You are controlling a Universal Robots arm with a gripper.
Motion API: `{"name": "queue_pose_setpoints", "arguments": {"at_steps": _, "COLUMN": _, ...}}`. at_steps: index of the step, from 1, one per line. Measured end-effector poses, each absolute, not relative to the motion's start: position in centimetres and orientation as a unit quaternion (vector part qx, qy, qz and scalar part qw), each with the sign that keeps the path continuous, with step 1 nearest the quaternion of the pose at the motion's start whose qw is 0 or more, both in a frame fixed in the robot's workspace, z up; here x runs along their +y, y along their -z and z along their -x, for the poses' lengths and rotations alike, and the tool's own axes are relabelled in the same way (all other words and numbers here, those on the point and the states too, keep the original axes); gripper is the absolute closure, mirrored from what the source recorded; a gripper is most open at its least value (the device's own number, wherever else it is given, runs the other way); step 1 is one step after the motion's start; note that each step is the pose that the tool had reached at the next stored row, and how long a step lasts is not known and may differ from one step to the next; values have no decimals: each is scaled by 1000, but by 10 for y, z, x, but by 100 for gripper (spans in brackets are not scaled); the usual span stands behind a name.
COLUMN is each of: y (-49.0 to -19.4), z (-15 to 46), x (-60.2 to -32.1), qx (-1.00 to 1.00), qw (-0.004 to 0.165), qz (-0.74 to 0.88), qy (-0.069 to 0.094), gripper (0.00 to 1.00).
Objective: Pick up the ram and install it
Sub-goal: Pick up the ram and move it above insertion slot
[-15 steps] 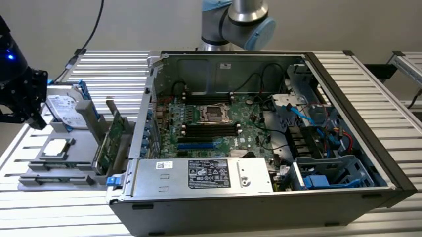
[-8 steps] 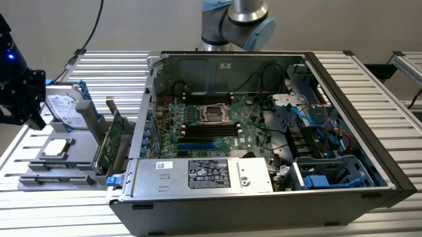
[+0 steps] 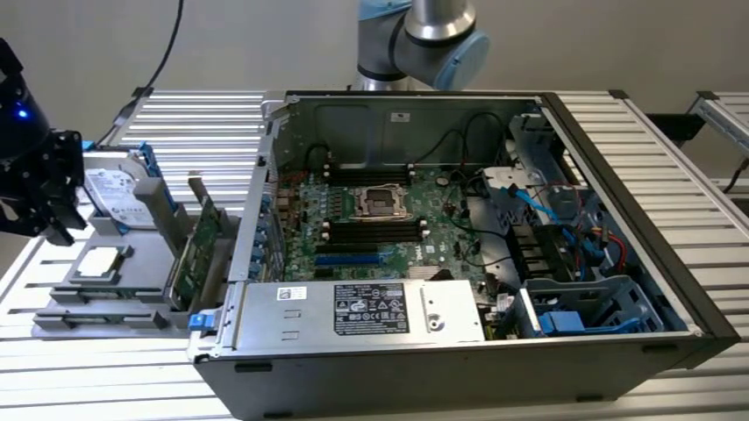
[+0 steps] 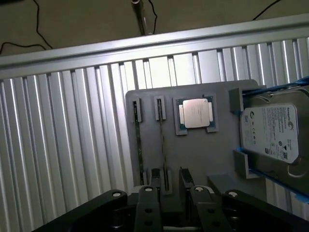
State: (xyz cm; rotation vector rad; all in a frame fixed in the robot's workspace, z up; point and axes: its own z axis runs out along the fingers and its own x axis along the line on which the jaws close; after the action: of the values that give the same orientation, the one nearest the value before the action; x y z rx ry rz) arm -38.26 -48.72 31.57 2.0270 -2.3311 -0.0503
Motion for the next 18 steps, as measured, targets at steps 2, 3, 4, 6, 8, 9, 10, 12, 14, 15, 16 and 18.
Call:
{"name": "queue_pose_setpoints", "arguments": {"at_steps": 2, "y": -312, "z": 383, "x": -490, "qx": -751, "qw": 27, "qz": -660, "qy": 18, "gripper": 70}}
{"name": "queue_pose_setpoints", "arguments": {"at_steps": 3, "y": -310, "z": 383, "x": -491, "qx": -749, "qw": 27, "qz": -662, "qy": 18, "gripper": 70}}
{"name": "queue_pose_setpoints", "arguments": {"at_steps": 4, "y": -309, "z": 383, "x": -493, "qx": -747, "qw": 28, "qz": -664, "qy": 19, "gripper": 70}}
{"name": "queue_pose_setpoints", "arguments": {"at_steps": 6, "y": -305, "z": 383, "x": -495, "qx": -743, "qw": 28, "qz": -668, "qy": 21, "gripper": 70}}
{"name": "queue_pose_setpoints", "arguments": {"at_steps": 8, "y": -301, "z": 383, "x": -498, "qx": -739, "qw": 28, "qz": -673, "qy": 22, "gripper": 70}}
{"name": "queue_pose_setpoints", "arguments": {"at_steps": 9, "y": -300, "z": 383, "x": -499, "qx": -736, "qw": 29, "qz": -676, "qy": 23, "gripper": 70}}
{"name": "queue_pose_setpoints", "arguments": {"at_steps": 10, "y": -298, "z": 383, "x": -500, "qx": -734, "qw": 29, "qz": -678, "qy": 24, "gripper": 70}}
{"name": "queue_pose_setpoints", "arguments": {"at_steps": 12, "y": -294, "z": 383, "x": -502, "qx": -730, "qw": 30, "qz": -683, "qy": 25, "gripper": 70}}
{"name": "queue_pose_setpoints", "arguments": {"at_steps": 14, "y": -291, "z": 383, "x": -505, "qx": -725, "qw": 30, "qz": -687, "qy": 26, "gripper": 70}}
{"name": "queue_pose_setpoints", "arguments": {"at_steps": 15, "y": -289, "z": 383, "x": -506, "qx": -723, "qw": 30, "qz": -690, "qy": 27, "gripper": 70}}
{"name": "queue_pose_setpoints", "arguments": {"at_steps": 16, "y": -287, "z": 383, "x": -507, "qx": -721, "qw": 31, "qz": -692, "qy": 28, "gripper": 70}}
{"name": "queue_pose_setpoints", "arguments": {"at_steps": 18, "y": -283, "z": 383, "x": -510, "qx": -717, "qw": 31, "qz": -696, "qy": 29, "gripper": 70}}
